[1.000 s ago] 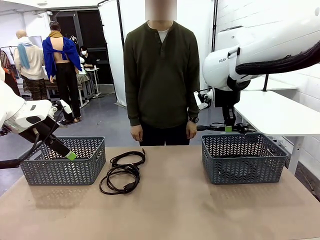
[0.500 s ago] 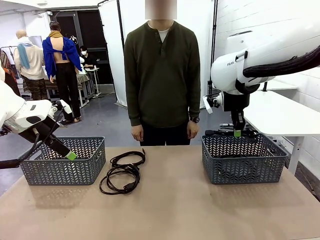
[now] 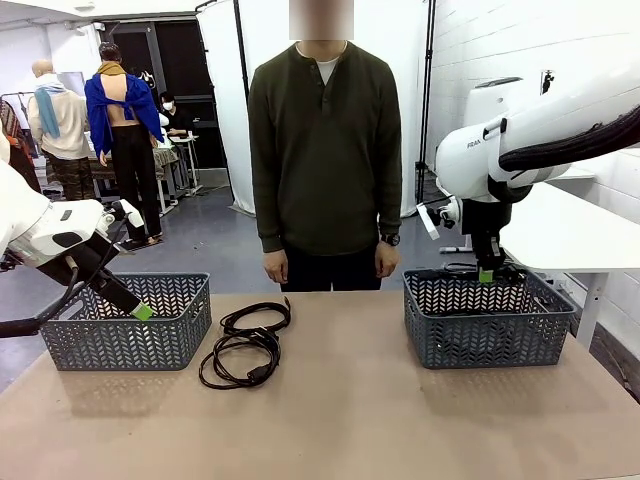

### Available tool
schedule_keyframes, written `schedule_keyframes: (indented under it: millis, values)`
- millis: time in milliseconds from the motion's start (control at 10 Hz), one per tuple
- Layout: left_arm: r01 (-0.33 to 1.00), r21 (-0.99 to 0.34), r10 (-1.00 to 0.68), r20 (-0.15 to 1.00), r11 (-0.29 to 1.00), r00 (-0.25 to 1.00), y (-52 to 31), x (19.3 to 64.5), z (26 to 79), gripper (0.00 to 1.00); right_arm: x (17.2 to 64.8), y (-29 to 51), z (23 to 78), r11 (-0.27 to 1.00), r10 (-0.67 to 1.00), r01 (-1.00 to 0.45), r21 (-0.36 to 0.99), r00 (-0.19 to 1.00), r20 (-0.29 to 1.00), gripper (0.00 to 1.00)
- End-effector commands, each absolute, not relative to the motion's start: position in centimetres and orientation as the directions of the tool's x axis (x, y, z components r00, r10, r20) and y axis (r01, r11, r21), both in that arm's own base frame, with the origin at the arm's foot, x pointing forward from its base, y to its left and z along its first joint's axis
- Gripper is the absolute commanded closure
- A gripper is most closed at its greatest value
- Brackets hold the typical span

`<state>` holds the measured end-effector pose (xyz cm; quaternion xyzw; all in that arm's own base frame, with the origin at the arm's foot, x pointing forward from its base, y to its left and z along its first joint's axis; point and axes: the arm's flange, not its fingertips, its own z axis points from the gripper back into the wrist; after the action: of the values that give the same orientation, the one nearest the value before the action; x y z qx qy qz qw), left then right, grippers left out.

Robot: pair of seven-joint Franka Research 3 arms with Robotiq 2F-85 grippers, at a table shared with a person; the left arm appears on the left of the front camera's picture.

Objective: Organize the cables according to human instructions.
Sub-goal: Pick up a bundle of cables and place it in the basket indicated by the human.

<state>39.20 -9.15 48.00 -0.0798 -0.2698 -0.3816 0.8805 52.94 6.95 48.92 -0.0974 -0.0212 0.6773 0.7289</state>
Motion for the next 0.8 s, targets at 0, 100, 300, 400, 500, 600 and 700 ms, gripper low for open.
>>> schedule_keyframes:
  millis: [0,100,300,400,500,600,700]
  values:
    - [0.713,0.048,-0.618,0.543,0.699,0.569,-9.0,39.3,48.0,0.00,53.1,6.3,48.3,0.029,0.996,-0.983,-0.179,0.043,-0.073,1.00]
    - [0.713,0.048,-0.618,0.543,0.699,0.569,-9.0,39.3,48.0,0.00,53.4,6.2,48.0,0.009,0.997,-0.983,-0.181,0.022,-0.069,1.00]
    - [0.713,0.048,-0.618,0.543,0.699,0.569,-9.0,39.3,48.0,0.00,54.1,6.1,47.2,-0.017,0.998,-0.982,-0.187,-0.006,-0.061,1.00]
    - [0.713,0.048,-0.618,0.543,0.699,0.569,-9.0,39.3,48.0,0.00,54.5,6.0,46.8,-0.020,0.998,-0.983,-0.181,-0.009,-0.063,1.00]
    - [0.713,0.048,-0.618,0.543,0.699,0.569,-9.0,39.3,48.0,0.00,54.7,6.0,46.4,-0.030,0.998,-0.983,-0.180,-0.019,-0.065,1.00]
    - [0.713,0.048,-0.618,0.543,0.699,0.569,-9.0,39.3,48.0,0.00,55.0,5.9,46.2,-0.033,0.998,-0.984,-0.178,-0.022,-0.065,1.00]
    - [0.713,0.048,-0.618,0.543,0.699,0.569,-9.0,39.3,48.0,0.00,55.4,5.9,45.9,-0.035,0.997,-0.982,-0.184,-0.022,-0.074,1.00]
